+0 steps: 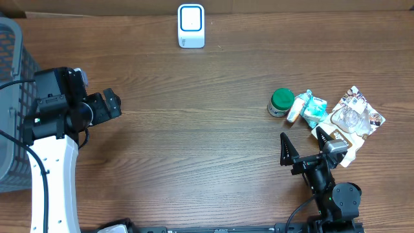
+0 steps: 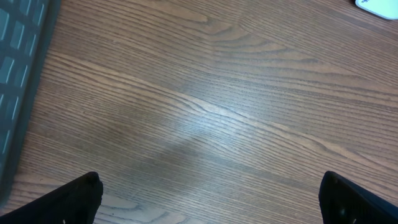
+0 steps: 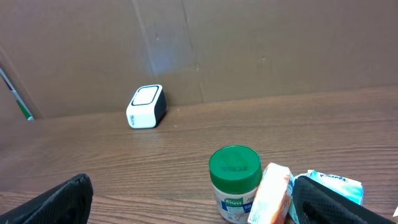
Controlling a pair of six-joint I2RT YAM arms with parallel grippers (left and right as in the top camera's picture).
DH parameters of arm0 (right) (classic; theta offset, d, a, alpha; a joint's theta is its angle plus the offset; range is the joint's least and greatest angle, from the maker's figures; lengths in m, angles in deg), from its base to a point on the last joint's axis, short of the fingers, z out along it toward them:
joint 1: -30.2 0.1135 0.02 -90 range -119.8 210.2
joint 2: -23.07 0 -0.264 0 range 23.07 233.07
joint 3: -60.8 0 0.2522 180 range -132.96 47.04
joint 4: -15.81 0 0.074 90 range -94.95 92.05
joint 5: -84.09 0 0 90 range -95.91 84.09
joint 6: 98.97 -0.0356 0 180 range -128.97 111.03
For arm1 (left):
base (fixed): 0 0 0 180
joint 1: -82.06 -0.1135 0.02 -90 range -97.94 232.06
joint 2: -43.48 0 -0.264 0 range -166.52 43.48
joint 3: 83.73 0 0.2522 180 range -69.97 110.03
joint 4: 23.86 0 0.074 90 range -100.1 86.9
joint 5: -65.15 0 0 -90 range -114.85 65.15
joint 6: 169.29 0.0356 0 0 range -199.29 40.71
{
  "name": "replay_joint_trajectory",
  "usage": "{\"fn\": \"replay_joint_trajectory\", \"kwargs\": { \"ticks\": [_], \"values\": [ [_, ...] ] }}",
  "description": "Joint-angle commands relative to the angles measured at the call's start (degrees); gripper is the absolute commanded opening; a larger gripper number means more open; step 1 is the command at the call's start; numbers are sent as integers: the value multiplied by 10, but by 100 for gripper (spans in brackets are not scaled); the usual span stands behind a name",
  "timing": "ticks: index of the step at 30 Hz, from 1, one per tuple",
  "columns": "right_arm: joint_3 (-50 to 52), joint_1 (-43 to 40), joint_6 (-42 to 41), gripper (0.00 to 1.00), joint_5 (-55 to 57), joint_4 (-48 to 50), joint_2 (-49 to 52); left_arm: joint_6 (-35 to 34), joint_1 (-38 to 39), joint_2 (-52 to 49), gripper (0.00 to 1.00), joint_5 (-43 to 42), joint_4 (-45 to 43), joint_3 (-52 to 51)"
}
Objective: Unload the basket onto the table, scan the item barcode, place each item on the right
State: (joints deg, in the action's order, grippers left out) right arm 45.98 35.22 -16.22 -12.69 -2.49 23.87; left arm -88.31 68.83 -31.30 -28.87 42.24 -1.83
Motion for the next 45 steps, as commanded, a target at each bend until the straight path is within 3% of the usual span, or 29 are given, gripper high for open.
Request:
{"fn": "replay_joint_trajectory", "kwargs": {
  "ticks": [1,13,20,26,29,33,41,45],
  "values": [
    [6,4,2,100,7,2,-5,-4,0,9,100,2,-1,11],
    [6,4,2,100,7,3,-5,-4,3,21,100,2,-1,10],
    [6,4,2,100,8,3,-5,-4,26,126,99,1,-2,-27],
    [6,4,2,100,8,3,-5,-1,33,261,100,4,0,-135],
    [6,4,2,100,7,3,-5,1,33,336,100,49,-10,-205],
    [6,4,2,100,7,2,-5,1,36,427,99,56,-111,-309],
    [6,4,2,100,7,3,-5,10,72,597,100,57,-456,-551],
    [6,4,2,100,7,2,-5,52,89,645,99,57,-533,-617]
  ]
}}
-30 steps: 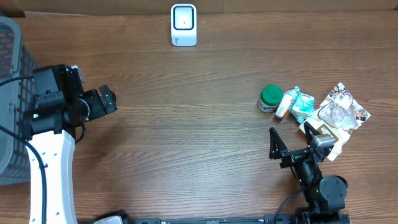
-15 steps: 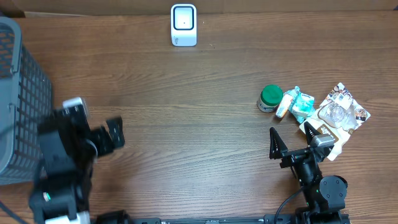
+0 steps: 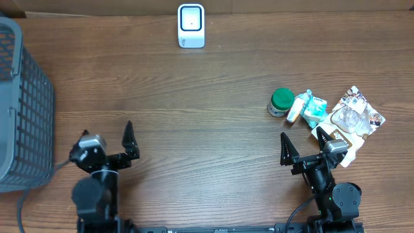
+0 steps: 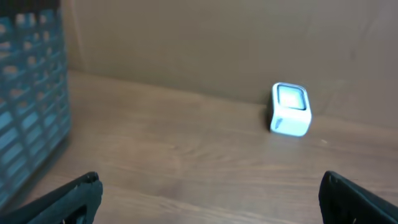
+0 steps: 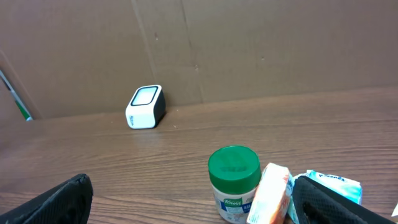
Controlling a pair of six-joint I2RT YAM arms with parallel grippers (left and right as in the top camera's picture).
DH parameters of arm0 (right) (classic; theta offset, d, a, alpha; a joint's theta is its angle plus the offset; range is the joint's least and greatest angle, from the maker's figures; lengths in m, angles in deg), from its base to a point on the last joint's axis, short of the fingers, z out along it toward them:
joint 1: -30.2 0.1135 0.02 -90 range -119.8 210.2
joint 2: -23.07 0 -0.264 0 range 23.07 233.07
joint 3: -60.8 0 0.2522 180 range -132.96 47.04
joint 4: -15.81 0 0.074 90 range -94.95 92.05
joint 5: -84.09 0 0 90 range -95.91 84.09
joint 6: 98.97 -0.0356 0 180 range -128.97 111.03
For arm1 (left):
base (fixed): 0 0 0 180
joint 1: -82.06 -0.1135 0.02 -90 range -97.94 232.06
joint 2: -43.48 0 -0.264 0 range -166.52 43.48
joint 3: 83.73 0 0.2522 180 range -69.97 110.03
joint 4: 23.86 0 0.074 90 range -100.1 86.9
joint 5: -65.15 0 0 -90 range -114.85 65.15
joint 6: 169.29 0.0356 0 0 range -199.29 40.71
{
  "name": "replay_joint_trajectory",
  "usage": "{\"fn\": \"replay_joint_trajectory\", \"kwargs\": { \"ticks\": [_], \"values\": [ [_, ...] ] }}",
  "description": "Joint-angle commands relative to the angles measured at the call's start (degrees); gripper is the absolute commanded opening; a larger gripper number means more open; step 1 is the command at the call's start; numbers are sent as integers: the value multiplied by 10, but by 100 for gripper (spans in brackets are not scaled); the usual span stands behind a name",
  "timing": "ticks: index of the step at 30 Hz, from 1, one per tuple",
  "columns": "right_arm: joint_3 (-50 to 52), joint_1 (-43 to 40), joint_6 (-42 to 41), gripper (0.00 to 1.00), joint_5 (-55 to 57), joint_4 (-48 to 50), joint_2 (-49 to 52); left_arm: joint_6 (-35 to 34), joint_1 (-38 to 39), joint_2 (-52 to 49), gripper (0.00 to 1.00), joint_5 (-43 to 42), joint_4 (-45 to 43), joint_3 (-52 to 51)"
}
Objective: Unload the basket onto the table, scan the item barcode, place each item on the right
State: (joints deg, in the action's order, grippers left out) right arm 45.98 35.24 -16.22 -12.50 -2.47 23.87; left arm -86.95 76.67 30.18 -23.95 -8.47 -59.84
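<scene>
A white barcode scanner (image 3: 191, 26) stands at the table's far edge; it also shows in the left wrist view (image 4: 290, 110) and the right wrist view (image 5: 145, 107). The items lie in a cluster at the right: a green-lidded jar (image 3: 281, 102) (image 5: 234, 183), an orange box (image 3: 297, 108) (image 5: 268, 194), a teal pack (image 3: 315, 109) and a clear packet (image 3: 354, 115). My left gripper (image 3: 105, 137) (image 4: 211, 199) is open and empty near the front left. My right gripper (image 3: 302, 144) (image 5: 194, 186) is open and empty just in front of the jar.
A grey mesh basket (image 3: 26, 103) (image 4: 31, 112) stands along the left edge. A brown cardboard wall (image 5: 249, 43) backs the table behind the scanner. Bare wood lies between the two grippers and the scanner.
My left arm was stretched out beside the basket with its camera facing down at the table. It now sits low at the front left, facing the scanner, still open. The right arm has not moved.
</scene>
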Motion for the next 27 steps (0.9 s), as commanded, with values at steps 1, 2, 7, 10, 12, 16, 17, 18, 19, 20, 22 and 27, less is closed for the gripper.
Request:
{"fn": "replay_joint_trajectory", "kwargs": {
  "ticks": [1,2,7,10,12,16,17,18,19,20,22,27],
  "values": [
    [6,4,2,100,5,2,-5,49,13,43,100,8,-32,-52],
    [6,4,2,100,5,2,-5,55,14,53,100,8,-31,-61],
    [6,4,2,100,5,2,-5,56,15,106,100,8,10,-99],
    [6,4,2,100,6,2,-5,64,20,130,100,1,29,-98],
    [6,4,2,100,5,2,-5,64,25,131,99,0,28,-98],
    [6,4,2,100,5,2,-5,64,25,131,100,-4,28,-98],
    [6,4,2,100,5,2,-5,64,25,131,100,-4,28,-98],
    [6,4,2,100,5,2,-5,64,25,130,99,-4,28,-98],
    [6,4,2,100,5,2,-5,64,25,130,100,-4,28,-98],
    [6,4,2,100,5,2,-5,64,25,130,99,-4,28,-98],
    [6,4,2,100,5,2,-5,64,25,130,100,-4,28,-98],
    [6,4,2,100,5,2,-5,64,25,130,100,-4,28,-98]
  ]
}}
